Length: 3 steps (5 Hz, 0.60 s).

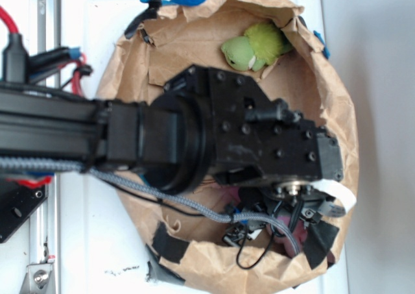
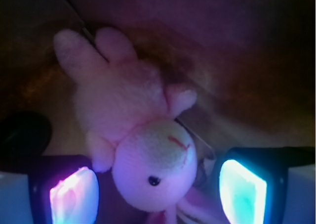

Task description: Grab the pink bunny.

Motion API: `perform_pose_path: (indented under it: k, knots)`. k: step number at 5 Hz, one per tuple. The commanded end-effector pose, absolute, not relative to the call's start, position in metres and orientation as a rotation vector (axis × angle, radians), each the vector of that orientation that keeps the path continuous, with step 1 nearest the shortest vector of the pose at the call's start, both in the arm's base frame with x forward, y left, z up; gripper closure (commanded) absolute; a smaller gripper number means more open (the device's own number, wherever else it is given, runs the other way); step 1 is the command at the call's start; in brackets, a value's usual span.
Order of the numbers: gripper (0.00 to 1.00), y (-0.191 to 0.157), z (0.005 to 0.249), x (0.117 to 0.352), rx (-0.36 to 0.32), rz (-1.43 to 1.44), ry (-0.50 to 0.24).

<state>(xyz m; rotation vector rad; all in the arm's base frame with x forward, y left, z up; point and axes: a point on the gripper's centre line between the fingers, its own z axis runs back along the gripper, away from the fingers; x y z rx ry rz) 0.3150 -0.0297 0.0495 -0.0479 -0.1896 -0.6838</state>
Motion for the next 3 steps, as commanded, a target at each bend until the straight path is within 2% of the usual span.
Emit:
perform_pose_path:
  k: [1, 3]
  knots:
    - [1.0, -0.05, 0.043, 0.319, -0.048, -0.713, -0.192]
    - [1.0, -0.044, 0.048, 0.309, -0.052, -0.721, -0.205]
